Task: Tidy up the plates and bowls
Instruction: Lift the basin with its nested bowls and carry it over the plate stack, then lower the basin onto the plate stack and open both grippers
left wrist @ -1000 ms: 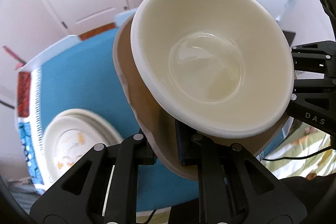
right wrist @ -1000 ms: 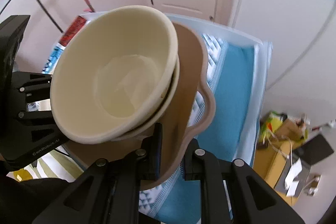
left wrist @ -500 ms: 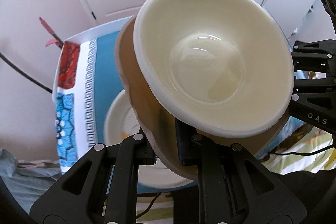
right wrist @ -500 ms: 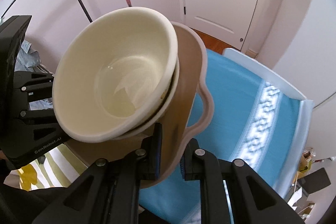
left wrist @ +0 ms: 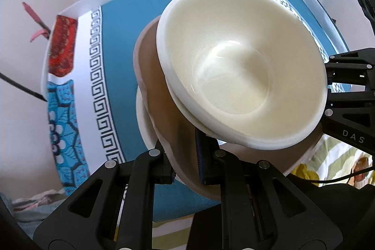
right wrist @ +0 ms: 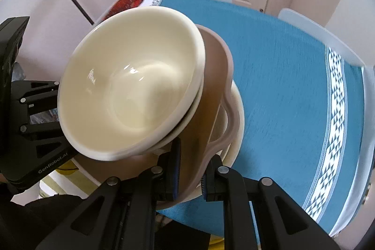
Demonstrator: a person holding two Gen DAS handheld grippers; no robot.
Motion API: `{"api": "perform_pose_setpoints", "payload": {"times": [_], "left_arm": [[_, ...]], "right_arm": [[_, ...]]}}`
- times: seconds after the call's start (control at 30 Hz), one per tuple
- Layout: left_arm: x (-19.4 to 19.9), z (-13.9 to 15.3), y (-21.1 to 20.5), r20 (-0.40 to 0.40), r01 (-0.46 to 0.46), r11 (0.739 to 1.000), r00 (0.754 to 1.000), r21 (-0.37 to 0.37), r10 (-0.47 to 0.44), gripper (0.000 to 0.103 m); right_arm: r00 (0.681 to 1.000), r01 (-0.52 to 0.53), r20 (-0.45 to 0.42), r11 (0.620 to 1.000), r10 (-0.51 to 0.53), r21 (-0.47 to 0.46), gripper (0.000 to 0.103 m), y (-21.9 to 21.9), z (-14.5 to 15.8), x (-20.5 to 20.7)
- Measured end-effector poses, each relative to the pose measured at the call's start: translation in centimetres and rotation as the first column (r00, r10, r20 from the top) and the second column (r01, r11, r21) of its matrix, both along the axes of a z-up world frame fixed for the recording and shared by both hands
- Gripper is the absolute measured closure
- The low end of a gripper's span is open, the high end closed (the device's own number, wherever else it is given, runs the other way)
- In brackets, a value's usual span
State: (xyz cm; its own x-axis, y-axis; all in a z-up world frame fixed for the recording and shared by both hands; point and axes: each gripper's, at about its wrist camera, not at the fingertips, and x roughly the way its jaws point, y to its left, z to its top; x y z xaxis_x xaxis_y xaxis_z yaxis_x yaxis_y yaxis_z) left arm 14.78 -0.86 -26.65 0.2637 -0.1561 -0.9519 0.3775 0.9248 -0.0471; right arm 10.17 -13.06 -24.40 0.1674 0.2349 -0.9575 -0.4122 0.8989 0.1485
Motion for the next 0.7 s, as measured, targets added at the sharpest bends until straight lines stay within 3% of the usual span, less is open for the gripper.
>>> {"api": "perform_pose_setpoints", "payload": {"times": [0.4,0.7], "left_arm": [[-0.19,-0.69,-0.14,0.002,0.036,0.999,0.999,-0.007,-0.036,0.092],[-0.04,-0.95,-0.21,-0.047,0.046,0.999,0.998,-0.025,-0.048,0.089]], "right_arm": [[0.999,0.053,-0.007,0.999,-0.053,-0.009,0.090,0.27,-0.36,0.00],[0.997,0.068,-0.048,0.998,-0.068,0.000,0.090,0.10,-0.48,0.48]]}}
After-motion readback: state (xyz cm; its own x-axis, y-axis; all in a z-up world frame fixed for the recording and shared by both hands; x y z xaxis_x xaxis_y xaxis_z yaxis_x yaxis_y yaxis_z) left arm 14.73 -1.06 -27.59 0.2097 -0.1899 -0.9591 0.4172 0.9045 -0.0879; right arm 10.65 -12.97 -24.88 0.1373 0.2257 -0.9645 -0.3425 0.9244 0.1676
